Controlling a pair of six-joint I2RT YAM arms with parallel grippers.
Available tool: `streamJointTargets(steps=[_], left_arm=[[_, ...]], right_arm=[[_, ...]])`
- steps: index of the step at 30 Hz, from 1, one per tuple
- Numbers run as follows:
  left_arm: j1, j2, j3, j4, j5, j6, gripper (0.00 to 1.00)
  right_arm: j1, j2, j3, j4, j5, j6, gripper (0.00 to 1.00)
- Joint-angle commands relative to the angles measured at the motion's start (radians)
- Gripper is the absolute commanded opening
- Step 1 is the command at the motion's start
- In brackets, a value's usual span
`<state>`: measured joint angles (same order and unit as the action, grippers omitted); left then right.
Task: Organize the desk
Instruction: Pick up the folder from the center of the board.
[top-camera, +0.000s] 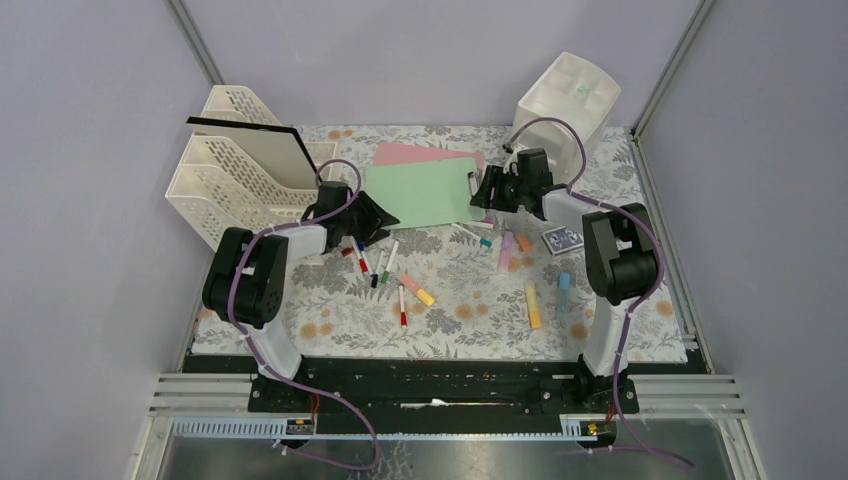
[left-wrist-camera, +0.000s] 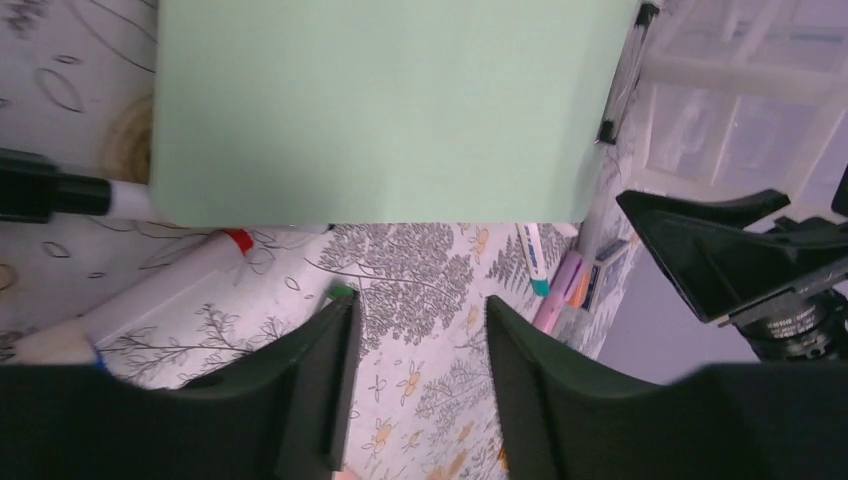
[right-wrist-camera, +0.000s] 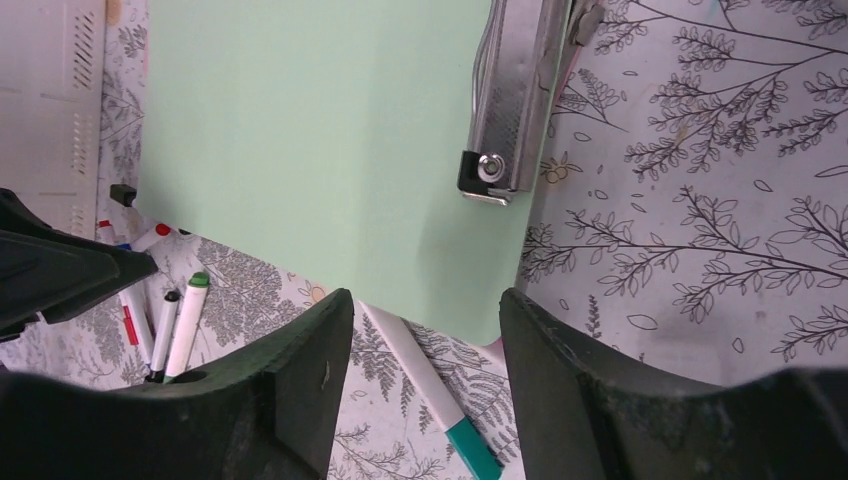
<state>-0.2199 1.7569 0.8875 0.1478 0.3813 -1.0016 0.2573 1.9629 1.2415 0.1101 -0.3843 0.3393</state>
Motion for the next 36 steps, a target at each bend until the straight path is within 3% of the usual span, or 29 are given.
streamJointTargets(steps=[1, 11, 19, 27, 36], left_arm=[[-0.005, 0.006, -0.002, 0.066, 0.064, -0.032, 0.50], [-0.010, -0.004, 0.019, 0.038, 0.066, -0.001, 0.49], [-0.066, -0.057, 0.161, -0.127, -0.002, 0.218, 0.57], [-0.093, -0.108, 0.212, -0.200, -0.166, 0.398, 0.69], [-0.035, -0.018, 0.244, -0.179, -0.251, 0.432, 0.71]], right_arm=[[0.009, -0.081, -0.001, 0.026, -0.034, 0.023, 0.62], [0.007, -0.087, 0.004, 0.015, -0.040, -0.010, 0.63], [0.008, -0.101, 0.018, -0.036, -0.171, -0.202, 0.72], [0.008, -0.019, 0.093, -0.079, -0.034, -0.160, 0.73], [0.014, 0.095, 0.207, -0.120, 0.010, -0.167, 0.75]])
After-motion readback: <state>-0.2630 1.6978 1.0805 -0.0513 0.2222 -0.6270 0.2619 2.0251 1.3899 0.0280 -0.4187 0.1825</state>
